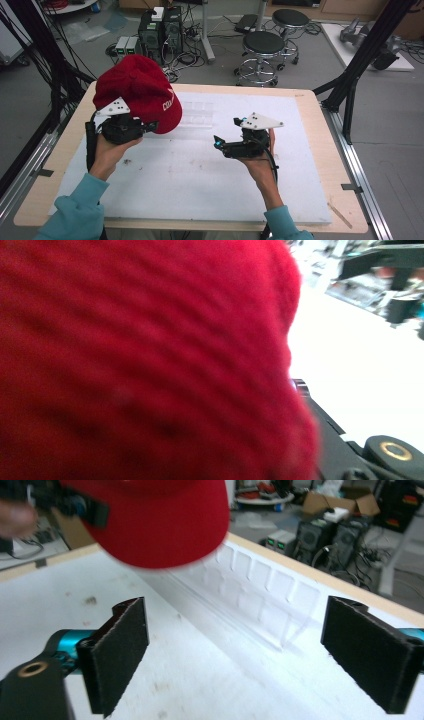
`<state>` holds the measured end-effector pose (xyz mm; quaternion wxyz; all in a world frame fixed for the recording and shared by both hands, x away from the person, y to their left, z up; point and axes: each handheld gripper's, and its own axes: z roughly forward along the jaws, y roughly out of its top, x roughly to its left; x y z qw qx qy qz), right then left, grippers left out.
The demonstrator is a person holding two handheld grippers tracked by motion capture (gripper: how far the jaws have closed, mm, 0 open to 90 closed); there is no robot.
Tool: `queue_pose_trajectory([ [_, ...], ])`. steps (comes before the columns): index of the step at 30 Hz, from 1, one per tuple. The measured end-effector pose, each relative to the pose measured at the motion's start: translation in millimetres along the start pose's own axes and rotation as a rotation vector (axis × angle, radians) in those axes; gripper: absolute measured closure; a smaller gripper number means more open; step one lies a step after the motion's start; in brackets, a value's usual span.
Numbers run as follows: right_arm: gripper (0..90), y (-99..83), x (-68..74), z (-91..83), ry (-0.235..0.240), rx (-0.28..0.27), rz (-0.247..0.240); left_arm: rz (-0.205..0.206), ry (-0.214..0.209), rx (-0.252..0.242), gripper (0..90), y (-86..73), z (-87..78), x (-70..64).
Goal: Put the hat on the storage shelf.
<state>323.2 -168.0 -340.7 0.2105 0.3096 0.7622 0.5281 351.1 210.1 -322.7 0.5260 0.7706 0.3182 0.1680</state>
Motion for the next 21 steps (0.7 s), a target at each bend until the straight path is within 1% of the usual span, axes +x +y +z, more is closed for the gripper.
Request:
queue_pose_trajectory([
  [4,10.4,-0.7,-1.1,-15.4,-0.032,-0.022,-0.015,0.037,0.038,0.028,85.0,8.5,0.8,9.1],
  [6,10.4,-2.7,-2.5,-22.7,-0.045,-0.031,-0.021,0.043,0.051,0.042,85.0,11.1,1.5,13.3],
  [7,10.4,-5.1,-3.5,-26.1,-0.050,-0.045,-0.022,0.045,0.055,0.044,85.0,12.0,1.9,15.2],
  [9,10.4,-10.9,-5.7,-32.0,-0.063,-0.039,-0.010,0.047,0.065,0.051,85.0,12.7,3.5,18.8],
  [14,10.4,-24.8,-13.1,-47.8,-0.094,-0.023,0.010,0.074,0.101,0.094,85.0,12.8,10.7,25.5],
  [16,10.4,-32.5,-15.5,-57.1,-0.112,-0.033,0.012,0.078,0.117,0.105,85.0,13.4,12.6,28.5],
  [21,10.4,-57.3,-20.8,-74.6,-0.145,-0.038,0.047,0.092,0.138,0.123,85.0,16.5,17.3,33.9],
])
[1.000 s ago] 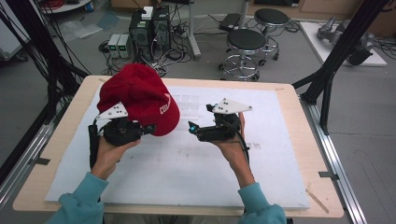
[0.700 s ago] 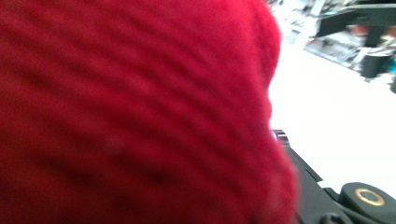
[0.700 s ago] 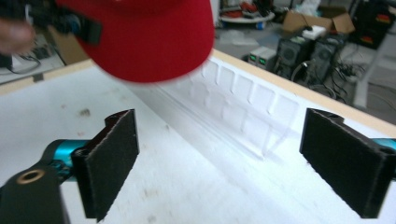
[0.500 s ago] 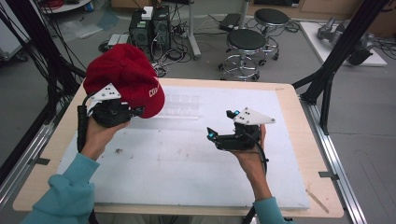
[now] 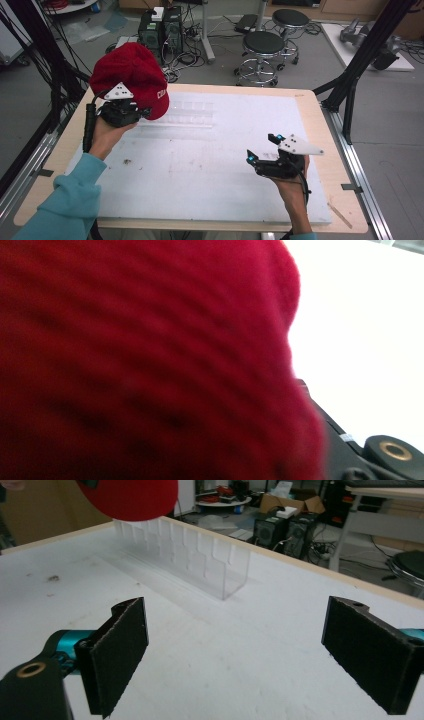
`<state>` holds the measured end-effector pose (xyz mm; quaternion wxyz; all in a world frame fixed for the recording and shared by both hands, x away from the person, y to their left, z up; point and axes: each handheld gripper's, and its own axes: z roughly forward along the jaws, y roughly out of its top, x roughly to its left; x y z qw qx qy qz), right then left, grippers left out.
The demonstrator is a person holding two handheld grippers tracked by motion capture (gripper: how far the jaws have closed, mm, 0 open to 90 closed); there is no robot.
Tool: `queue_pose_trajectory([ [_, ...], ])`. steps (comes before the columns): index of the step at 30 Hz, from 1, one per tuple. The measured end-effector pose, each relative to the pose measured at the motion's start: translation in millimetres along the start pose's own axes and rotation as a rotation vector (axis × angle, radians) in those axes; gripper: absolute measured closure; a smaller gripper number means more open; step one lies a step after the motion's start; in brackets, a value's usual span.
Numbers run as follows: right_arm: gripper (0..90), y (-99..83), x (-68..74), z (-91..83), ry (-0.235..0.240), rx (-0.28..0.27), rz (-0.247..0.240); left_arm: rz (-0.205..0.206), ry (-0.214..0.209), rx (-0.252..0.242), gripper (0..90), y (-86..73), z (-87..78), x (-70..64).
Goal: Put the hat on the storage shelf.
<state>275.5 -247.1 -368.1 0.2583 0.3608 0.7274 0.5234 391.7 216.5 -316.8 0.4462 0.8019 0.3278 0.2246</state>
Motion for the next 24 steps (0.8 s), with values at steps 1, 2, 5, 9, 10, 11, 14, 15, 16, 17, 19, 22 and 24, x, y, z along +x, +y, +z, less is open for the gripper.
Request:
queue_pose_trajectory([
  [1,10.4,-3.7,-1.1,-2.3,-0.005,-0.007,0.005,0.008,0.008,0.011,85.0,1.5,1.6,0.5],
  [2,10.4,-9.8,-2.1,-6.5,-0.017,-0.014,0.012,0.007,0.009,0.008,85.0,1.6,3.6,0.7],
  [5,10.4,-23.5,-3.6,-13.9,-0.038,-0.025,0.019,0.014,0.013,0.029,85.0,0.8,10.7,0.2],
  [9,10.4,-37.9,-5.1,-18.0,-0.053,-0.038,0.027,0.018,0.017,0.043,85.0,0.5,20.6,-1.9],
  [10,10.4,-40.7,-6.0,-17.8,-0.054,-0.046,0.022,0.023,0.021,0.047,85.0,0.5,22.7,-2.4],
  [11,10.4,-43.0,-6.6,-17.6,-0.055,-0.052,0.025,0.023,0.024,0.049,85.0,0.4,24.8,-2.7],
  [14,10.4,-49.8,-8.7,-15.7,-0.050,-0.077,0.034,0.020,0.035,0.062,85.0,-0.4,30.1,-3.0],
  [15,10.4,-51.9,-9.6,-14.5,-0.049,-0.080,0.039,0.019,0.038,0.064,85.0,-0.7,31.7,-3.2],
  [16,10.3,-53.8,-10.5,-13.3,-0.055,-0.072,0.041,0.023,0.042,0.066,85.0,-0.8,33.1,-3.3],
  [17,10.4,-56.0,-11.3,-12.2,-0.057,-0.070,0.045,0.024,0.047,0.067,85.0,-0.7,34.2,-3.7],
  [19,10.4,-60.3,-13.4,-10.2,-0.067,-0.068,0.057,0.024,0.056,0.063,85.0,-0.6,36.7,-5.3],
  [22,10.4,-66.6,-14.7,-8.5,-0.075,-0.067,0.082,0.032,0.059,0.064,85.0,0.0,40.1,-8.2],
  [24,10.4,-70.1,-16.0,-7.2,-0.082,-0.065,0.085,0.041,0.066,0.072,85.0,0.2,42.5,-10.4],
])
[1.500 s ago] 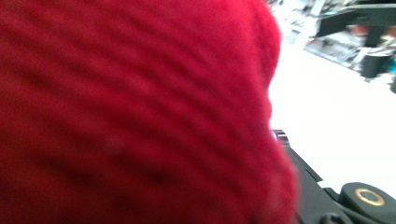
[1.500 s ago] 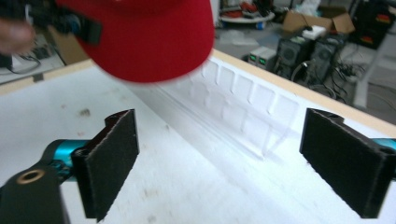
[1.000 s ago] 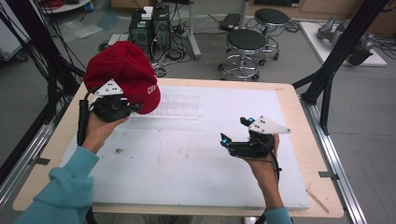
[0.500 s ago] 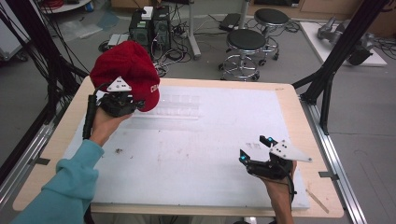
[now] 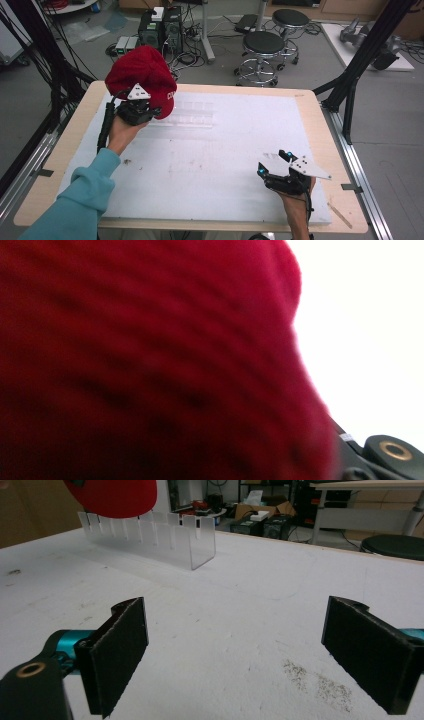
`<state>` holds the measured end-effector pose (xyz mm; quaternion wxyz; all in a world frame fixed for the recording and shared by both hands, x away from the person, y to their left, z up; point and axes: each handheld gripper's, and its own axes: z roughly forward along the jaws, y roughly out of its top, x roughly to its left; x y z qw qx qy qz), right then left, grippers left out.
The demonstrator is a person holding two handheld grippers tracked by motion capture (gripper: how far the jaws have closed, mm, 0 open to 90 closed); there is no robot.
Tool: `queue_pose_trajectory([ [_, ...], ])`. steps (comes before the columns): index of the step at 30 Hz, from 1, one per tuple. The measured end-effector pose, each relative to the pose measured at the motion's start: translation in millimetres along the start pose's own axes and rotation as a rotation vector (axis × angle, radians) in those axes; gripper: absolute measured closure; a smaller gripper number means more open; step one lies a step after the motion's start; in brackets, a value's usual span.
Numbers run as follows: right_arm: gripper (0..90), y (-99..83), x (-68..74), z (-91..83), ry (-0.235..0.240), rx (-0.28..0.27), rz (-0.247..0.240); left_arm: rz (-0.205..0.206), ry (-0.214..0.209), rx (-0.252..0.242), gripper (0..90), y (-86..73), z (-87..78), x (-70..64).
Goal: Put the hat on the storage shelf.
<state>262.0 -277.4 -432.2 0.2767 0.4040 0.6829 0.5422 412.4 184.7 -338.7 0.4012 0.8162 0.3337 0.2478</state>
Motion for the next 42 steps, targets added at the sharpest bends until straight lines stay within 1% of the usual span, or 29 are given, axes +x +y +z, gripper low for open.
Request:
queue_pose_trajectory([
  [1,10.3,-0.6,0.2,0.8,-0.005,0.012,0.011,0.002,0.004,0.004,85.0,0.2,1.3,-1.6],
  [2,10.3,-0.8,-0.3,1.8,-0.008,0.010,0.002,0.015,0.017,0.007,85.0,1.0,2.0,-3.8],
  [3,10.3,-0.4,0.9,2.2,-0.012,-0.003,-0.004,0.019,0.021,0.009,85.0,1.4,2.4,-5.3],
  [7,10.4,-0.5,1.8,3.6,-0.015,-0.020,-0.010,0.028,0.037,0.016,85.0,2.4,1.9,-9.8],
  [8,10.3,-0.9,2.4,3.9,-0.020,-0.011,-0.007,0.026,0.040,0.019,85.0,2.5,1.1,-9.7],
  [11,10.4,-1.8,2.6,5.7,-0.015,0.004,-0.005,0.001,0.037,0.010,85.0,2.3,-0.7,-8.4],
  [13,10.4,-2.0,2.7,6.3,-0.017,0.005,-0.012,-0.014,0.041,0.009,85.0,2.4,-0.8,-7.5],
  [15,10.4,-2.1,3.3,6.5,-0.022,0.007,-0.009,-0.025,0.047,0.005,85.0,2.8,0.0,-7.8],
  [18,10.3,-2.6,2.9,6.9,-0.023,0.008,-0.009,-0.021,0.055,0.008,85.0,3.4,3.0,-10.4],
  [20,10.4,-3.1,2.6,7.4,-0.025,0.012,-0.009,-0.009,0.068,0.019,85.0,3.5,5.8,-13.4],
  [21,10.3,-3.4,3.0,7.7,-0.025,0.017,-0.002,-0.011,0.072,0.015,85.0,3.6,5.9,-14.1],
  [22,10.3,-3.6,2.4,8.2,-0.023,0.018,-0.006,-0.015,0.072,0.013,85.0,3.4,6.2,-13.9],
  [24,10.3,-4.3,2.4,9.6,-0.023,0.027,-0.002,-0.023,0.071,0.021,85.0,3.0,7.9,-13.3],
  [26,10.3,-4.6,2.1,10.2,-0.022,0.025,-0.004,-0.029,0.075,0.028,85.0,1.9,10.9,-13.2],
  [27,10.3,-4.7,2.4,10.2,-0.024,0.027,0.003,-0.034,0.078,0.027,84.9,1.1,12.2,-13.8],
  [29,10.3,-4.7,1.7,10.7,-0.024,0.025,-0.003,-0.042,0.085,0.022,85.0,-1.6,15.1,-14.8],
  [30,10.3,-5.1,1.9,10.4,-0.024,0.031,0.005,-0.042,0.089,0.024,85.0,-3.5,16.8,-15.4],
  [31,10.3,-5.2,1.4,10.8,-0.023,0.028,0.008,-0.043,0.091,0.023,85.0,-6.0,18.9,-16.1],
  [32,10.3,-5.8,0.6,11.2,-0.021,0.035,0.022,-0.045,0.094,0.020,85.0,-9.0,20.9,-17.0],
  [36,10.3,-6.4,0.1,11.8,-0.022,0.038,0.030,-0.055,0.103,0.020,85.0,-19.7,27.0,-20.0],
  [37,10.3,-6.4,0.1,11.7,-0.024,0.040,0.026,-0.059,0.103,0.005,85.0,-22.7,27.7,-20.9],
  [40,10.3,-6.4,0.6,11.9,-0.020,0.033,0.018,-0.054,0.105,0.001,84.9,-24.4,26.9,-21.5],
  [42,10.3,-6.5,1.5,12.2,-0.014,0.039,0.018,-0.050,0.106,0.004,84.8,-24.5,26.8,-21.9],
])
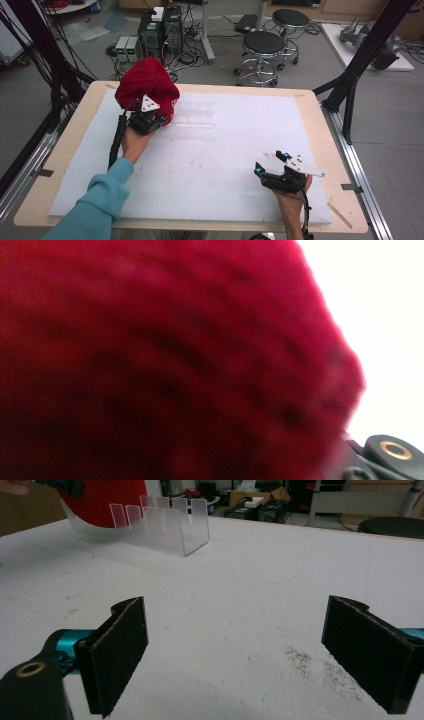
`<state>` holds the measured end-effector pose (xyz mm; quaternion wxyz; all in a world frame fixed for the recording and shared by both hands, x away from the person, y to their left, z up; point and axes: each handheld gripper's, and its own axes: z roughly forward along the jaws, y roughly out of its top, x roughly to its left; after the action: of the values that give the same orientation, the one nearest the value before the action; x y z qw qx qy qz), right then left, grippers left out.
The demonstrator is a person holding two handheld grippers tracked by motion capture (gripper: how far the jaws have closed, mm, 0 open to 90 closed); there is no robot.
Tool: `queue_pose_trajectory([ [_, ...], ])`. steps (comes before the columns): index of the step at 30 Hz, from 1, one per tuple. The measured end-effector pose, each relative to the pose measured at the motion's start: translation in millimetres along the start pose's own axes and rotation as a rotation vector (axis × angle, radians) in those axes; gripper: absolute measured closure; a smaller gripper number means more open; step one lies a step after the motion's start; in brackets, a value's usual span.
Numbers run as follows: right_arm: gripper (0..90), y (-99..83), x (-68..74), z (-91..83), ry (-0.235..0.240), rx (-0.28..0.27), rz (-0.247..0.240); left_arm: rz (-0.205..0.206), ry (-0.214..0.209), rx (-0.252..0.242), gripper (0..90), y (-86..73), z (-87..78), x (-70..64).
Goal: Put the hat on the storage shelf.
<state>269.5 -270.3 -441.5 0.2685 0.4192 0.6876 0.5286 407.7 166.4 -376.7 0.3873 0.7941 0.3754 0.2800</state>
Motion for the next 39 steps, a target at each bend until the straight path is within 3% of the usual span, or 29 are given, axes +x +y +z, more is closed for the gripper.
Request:
queue_pose_trajectory([
  [4,10.3,0.0,2.2,-1.4,0.004,0.000,-0.012,0.006,-0.008,-0.003,78.1,0.0,0.6,-1.2],
  [5,10.3,0.1,2.8,-1.8,0.003,0.001,-0.015,0.000,-0.010,-0.003,59.0,-0.1,1.1,-1.4],
  [6,10.3,0.1,2.8,-1.8,0.003,0.001,-0.015,-0.005,-0.015,-0.002,59.0,-0.2,1.3,-1.5],
  [9,10.3,0.0,2.9,-1.4,0.002,-0.001,-0.015,-0.006,-0.030,0.000,39.0,-3.2,-1.2,-1.3],
  [10,10.3,0.1,3.3,-1.6,0.003,-0.003,-0.010,-0.015,-0.034,-0.008,32.1,-5.1,-3.1,-0.6],
  [14,10.3,1.1,3.6,-4.4,-0.003,-0.016,-0.011,-0.066,-0.071,-0.037,17.7,-15.1,-12.9,6.0],
  [16,10.3,1.8,3.1,-6.2,-0.001,-0.029,-0.003,-0.073,-0.098,-0.039,16.3,-20.5,-19.3,8.7],
  [19,10.3,3.1,2.3,-8.2,-0.007,-0.048,-0.006,-0.074,-0.137,-0.100,15.6,-32.8,-31.0,11.0],
  [24,10.3,3.2,2.7,-8.3,-0.019,-0.051,-0.009,-0.025,-0.187,-0.136,15.9,-54.8,-51.6,13.0],
  [29,10.3,3.1,3.6,-8.5,-0.025,-0.054,-0.010,0.028,-0.206,-0.236,16.1,-86.5,-79.9,19.2],
  [31,10.3,3.0,3.5,-8.7,-0.030,-0.055,-0.016,0.014,-0.206,-0.287,16.1,-102.6,-90.9,23.7],
  [36,10.3,3.3,4.6,-9.0,-0.029,-0.074,-0.007,-0.021,-0.187,-0.359,16.1,-129.5,-107.0,30.2],
  [39,10.3,3.3,5.8,-9.1,-0.027,-0.070,-0.006,-0.039,-0.176,-0.375,16.2,-138.7,-111.4,32.7],
])
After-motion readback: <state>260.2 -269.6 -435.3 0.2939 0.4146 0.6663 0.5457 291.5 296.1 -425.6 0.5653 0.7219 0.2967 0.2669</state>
